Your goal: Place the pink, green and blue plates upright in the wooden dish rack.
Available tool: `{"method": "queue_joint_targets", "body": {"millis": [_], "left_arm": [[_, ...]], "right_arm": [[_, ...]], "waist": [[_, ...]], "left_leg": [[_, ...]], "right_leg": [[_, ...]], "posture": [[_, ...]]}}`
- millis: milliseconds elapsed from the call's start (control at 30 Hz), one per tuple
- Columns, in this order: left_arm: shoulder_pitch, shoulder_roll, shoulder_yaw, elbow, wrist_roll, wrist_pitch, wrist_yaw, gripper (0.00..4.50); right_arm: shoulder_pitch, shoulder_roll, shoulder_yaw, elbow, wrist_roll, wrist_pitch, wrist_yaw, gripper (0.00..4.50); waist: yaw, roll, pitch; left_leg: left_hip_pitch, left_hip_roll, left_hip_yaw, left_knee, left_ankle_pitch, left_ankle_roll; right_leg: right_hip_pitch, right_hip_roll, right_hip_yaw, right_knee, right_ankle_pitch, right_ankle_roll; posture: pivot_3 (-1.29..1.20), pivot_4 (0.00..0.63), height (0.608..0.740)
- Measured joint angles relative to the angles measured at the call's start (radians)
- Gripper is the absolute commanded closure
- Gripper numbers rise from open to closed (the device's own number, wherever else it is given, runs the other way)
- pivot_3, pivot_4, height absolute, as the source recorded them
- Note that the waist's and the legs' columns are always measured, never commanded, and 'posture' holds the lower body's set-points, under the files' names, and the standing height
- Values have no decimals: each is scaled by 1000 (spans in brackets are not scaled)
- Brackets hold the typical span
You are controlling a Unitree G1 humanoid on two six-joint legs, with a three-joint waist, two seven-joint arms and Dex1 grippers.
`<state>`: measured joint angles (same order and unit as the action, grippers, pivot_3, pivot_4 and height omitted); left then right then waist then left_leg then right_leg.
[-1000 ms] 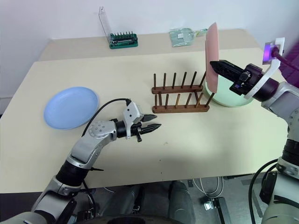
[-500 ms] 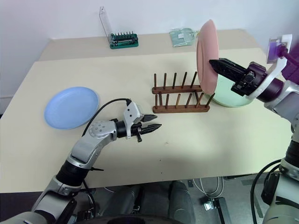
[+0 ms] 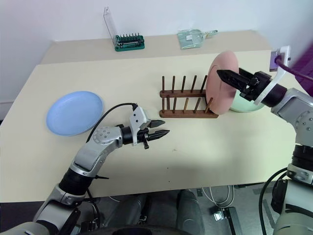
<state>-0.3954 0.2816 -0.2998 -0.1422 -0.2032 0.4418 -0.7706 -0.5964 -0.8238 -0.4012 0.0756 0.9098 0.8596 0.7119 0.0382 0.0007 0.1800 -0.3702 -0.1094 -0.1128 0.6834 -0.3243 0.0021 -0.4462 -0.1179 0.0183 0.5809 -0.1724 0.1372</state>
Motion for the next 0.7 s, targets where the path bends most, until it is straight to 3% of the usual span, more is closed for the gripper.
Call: {"method": "queue_joint_targets", "body": {"millis": [133,233,267,367,533,700], "left_arm": [[0,2,0,-9,-2,5,6,2625],[1,2,0,-16,-2,5,9,2625],[1,3,0,-17,-2,6,11,2625],[3,8,-1,-18,-3,8,11,2625],[3,12,-2,-19,-4,9,8,2625],[2,12,-4,-18,-4,9,7,2625]], "right_arm": [[2,-21,-24,-4,-89,-108,-28,521],[20,-56,-129,16,-107,-151,-45,521],[42,-77,-158,18,-120,-167,-46,1],[198,-141,-170,7,-214,-230,-14,1],[382,-169,87,18,-522,-483,68,1],[299,-161,334,195,-818,-769,53,1]], "waist": [[2,0,0],[3,0,0],[3,0,0],[0,0,0],[-29,3,-2],[-39,3,-1]], "left_leg": [[0,0,0,0,0,0],[-1,0,0,0,0,0],[-1,0,0,0,0,0],[0,0,0,0,0,0],[6,0,5,0,0,0],[11,0,6,-1,0,0]], "right_leg": [[0,0,0,0,0,0],[0,0,0,0,0,0],[0,0,0,-1,0,0],[1,0,0,-1,0,0],[3,1,4,3,0,1],[7,1,5,3,0,1]], "posture": [[0,150,740],[0,150,740],[0,150,740],[0,150,740],[0,150,740],[0,150,740]]}}
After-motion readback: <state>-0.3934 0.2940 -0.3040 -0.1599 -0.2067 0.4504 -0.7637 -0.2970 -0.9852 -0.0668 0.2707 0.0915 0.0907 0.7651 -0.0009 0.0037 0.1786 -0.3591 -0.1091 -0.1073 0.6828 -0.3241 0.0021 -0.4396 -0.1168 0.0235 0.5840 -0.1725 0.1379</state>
